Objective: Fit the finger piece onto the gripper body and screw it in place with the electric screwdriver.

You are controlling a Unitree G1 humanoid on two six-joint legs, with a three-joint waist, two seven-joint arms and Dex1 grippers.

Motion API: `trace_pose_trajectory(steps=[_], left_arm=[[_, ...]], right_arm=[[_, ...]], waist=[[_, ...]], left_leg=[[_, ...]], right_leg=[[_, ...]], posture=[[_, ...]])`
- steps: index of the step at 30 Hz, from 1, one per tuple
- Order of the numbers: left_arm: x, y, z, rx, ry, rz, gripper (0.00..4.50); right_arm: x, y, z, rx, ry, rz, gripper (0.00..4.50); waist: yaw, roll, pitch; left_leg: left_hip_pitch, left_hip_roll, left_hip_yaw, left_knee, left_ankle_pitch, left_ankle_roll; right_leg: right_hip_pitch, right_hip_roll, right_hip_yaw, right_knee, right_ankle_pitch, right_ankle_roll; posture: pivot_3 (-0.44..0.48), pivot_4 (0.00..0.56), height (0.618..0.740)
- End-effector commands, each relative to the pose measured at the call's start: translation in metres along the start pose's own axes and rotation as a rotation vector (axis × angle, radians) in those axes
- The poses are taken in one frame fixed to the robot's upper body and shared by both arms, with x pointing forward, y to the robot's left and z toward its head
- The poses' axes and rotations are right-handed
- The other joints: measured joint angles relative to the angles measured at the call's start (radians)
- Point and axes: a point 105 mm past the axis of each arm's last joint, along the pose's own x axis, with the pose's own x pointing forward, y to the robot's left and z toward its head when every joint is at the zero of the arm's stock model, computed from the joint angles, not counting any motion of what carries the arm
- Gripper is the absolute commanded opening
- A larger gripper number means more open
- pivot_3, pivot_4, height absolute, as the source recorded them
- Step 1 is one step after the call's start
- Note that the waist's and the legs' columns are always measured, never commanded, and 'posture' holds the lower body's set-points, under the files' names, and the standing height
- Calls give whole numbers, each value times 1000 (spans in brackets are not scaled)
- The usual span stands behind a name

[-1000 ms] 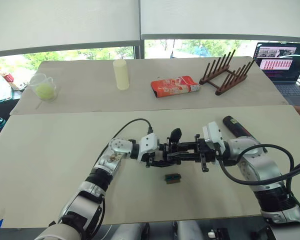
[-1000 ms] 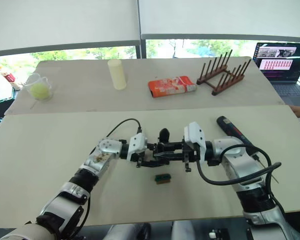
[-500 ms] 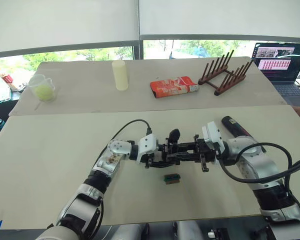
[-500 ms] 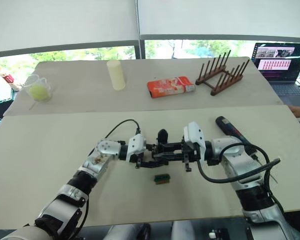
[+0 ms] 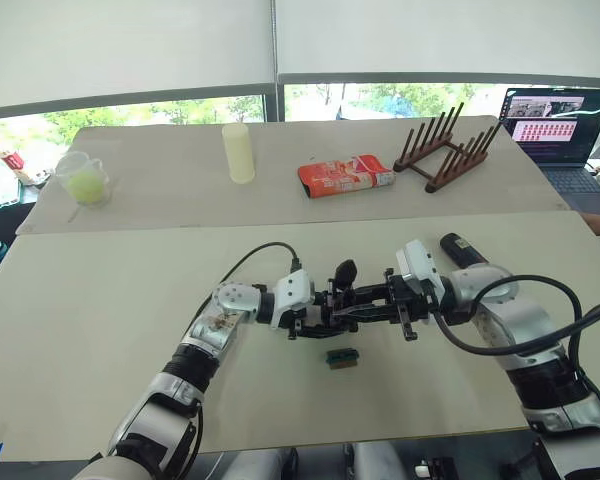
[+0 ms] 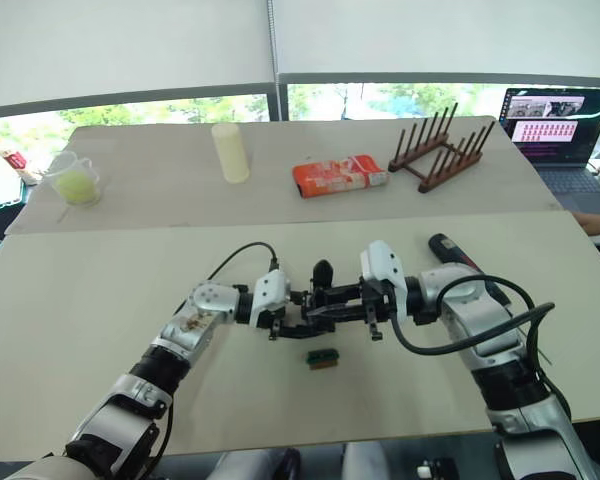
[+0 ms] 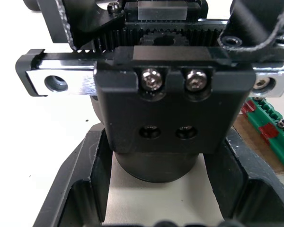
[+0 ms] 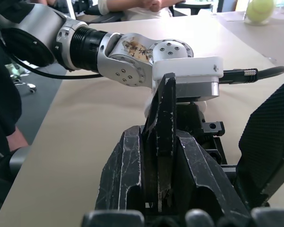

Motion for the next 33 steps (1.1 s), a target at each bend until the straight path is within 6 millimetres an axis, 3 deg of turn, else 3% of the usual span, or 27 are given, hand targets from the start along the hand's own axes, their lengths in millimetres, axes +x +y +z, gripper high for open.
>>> trace_pose_trajectory(steps=[1, 12, 18, 23, 33], left_arm=[[0, 1, 12, 7, -43, 7, 2274], [5, 7, 15, 3, -52, 26, 2274], [5, 6, 15, -1, -54, 22, 2274], [7, 8, 14, -5, -52, 29, 2274], [6, 7, 14, 1, -50, 23, 2274]], right_arm=[[-8, 7, -44, 140, 187, -68, 380], [2, 3, -51, 196, 239, 42, 380], [-3, -6, -59, 180, 298, -132, 380], [-10, -3, -52, 189, 274, -216, 380], [-6, 18, -61, 261, 320, 84, 380]], waist=[[0, 0, -4], [3, 0, -8], [3, 0, -14], [2, 1, -16], [11, 1, -16]], left_leg=[[0, 0, 0, -1, 0, 0], [7, 0, 0, -5, 0, 0], [15, 2, 0, -10, 0, 0], [20, 2, -1, -13, 0, 0], [20, 2, -1, -13, -1, 1]], right_leg=[[0, 0, 0, 0, 0, 0], [5, 0, 1, -2, 0, 0], [15, 1, 2, -8, 0, 0], [19, 3, 2, -11, 0, 0], [20, 4, 2, -14, 0, 0]], posture=[[0, 150, 740], [0, 150, 740], [0, 150, 740], [0, 150, 740], [0, 150, 740]])
